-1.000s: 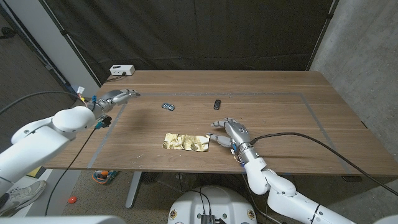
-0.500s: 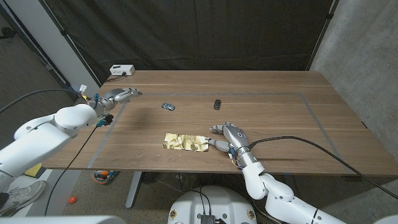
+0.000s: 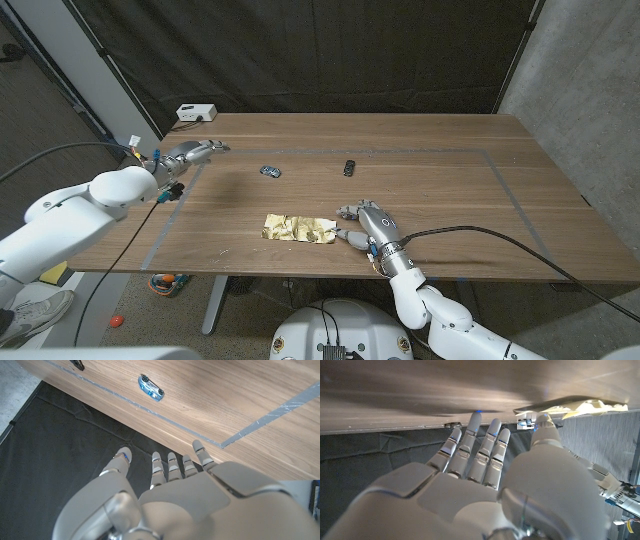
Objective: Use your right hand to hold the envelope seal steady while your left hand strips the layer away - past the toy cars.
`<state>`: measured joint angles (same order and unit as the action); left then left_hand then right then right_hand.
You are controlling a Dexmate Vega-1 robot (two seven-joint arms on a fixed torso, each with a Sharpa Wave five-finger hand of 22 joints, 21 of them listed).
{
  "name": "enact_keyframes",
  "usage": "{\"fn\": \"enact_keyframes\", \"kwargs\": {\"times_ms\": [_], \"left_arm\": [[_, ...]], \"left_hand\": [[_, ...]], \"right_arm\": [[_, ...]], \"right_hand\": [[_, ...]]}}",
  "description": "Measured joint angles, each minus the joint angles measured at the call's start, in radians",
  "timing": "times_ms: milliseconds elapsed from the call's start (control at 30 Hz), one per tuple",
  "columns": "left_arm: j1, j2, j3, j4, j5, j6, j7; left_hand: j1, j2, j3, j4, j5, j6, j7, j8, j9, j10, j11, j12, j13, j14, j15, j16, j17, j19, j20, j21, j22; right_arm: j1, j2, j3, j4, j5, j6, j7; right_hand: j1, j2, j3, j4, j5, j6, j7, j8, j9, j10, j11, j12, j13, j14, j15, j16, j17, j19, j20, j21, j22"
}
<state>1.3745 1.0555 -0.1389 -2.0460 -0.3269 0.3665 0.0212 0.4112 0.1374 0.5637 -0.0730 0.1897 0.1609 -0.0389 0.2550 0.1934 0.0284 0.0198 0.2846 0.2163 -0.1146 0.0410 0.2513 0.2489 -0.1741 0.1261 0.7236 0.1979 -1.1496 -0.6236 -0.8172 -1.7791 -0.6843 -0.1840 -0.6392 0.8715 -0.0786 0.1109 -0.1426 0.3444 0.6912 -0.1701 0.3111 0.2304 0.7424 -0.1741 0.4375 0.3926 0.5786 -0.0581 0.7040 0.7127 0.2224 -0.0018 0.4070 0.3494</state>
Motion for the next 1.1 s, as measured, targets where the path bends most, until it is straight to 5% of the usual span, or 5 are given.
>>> {"fn": "enact_keyframes", "kwargs": {"times_ms": [867,1100], "left_arm": [[0.034,-0.005,-0.012,-0.014,-0.015,-0.013,0.030],[0.030,-0.011,-0.014,0.003,-0.015,-0.038,0.028]], "left_hand": [[-0.005,0.005,0.001,0.006,0.000,0.000,0.000,-0.011,0.000,-0.015,-0.004,-0.011,0.000,-0.014,-0.004,-0.004,0.005,0.000,0.000,0.000,0.000],[-0.005,0.005,0.001,0.006,0.000,0.000,0.000,-0.011,0.000,-0.025,-0.004,-0.011,0.005,-0.018,-0.007,-0.008,0.005,0.000,0.000,0.000,0.000]], "right_arm": [[0.050,0.012,-0.035,0.023,-0.028,0.021,0.057],[0.064,0.017,-0.043,0.019,-0.047,-0.023,0.098]], "right_hand": [[-0.018,0.036,-0.042,0.042,0.014,-0.003,0.016,-0.020,-0.012,-0.036,0.019,0.022,0.056,-0.055,0.008,0.063,0.085,-0.014,0.036,0.026,0.038],[0.005,0.058,-0.045,0.039,0.022,0.084,0.011,-0.011,-0.021,0.003,0.012,0.062,0.076,-0.037,0.007,0.089,0.084,-0.023,0.037,0.049,0.060]]}}
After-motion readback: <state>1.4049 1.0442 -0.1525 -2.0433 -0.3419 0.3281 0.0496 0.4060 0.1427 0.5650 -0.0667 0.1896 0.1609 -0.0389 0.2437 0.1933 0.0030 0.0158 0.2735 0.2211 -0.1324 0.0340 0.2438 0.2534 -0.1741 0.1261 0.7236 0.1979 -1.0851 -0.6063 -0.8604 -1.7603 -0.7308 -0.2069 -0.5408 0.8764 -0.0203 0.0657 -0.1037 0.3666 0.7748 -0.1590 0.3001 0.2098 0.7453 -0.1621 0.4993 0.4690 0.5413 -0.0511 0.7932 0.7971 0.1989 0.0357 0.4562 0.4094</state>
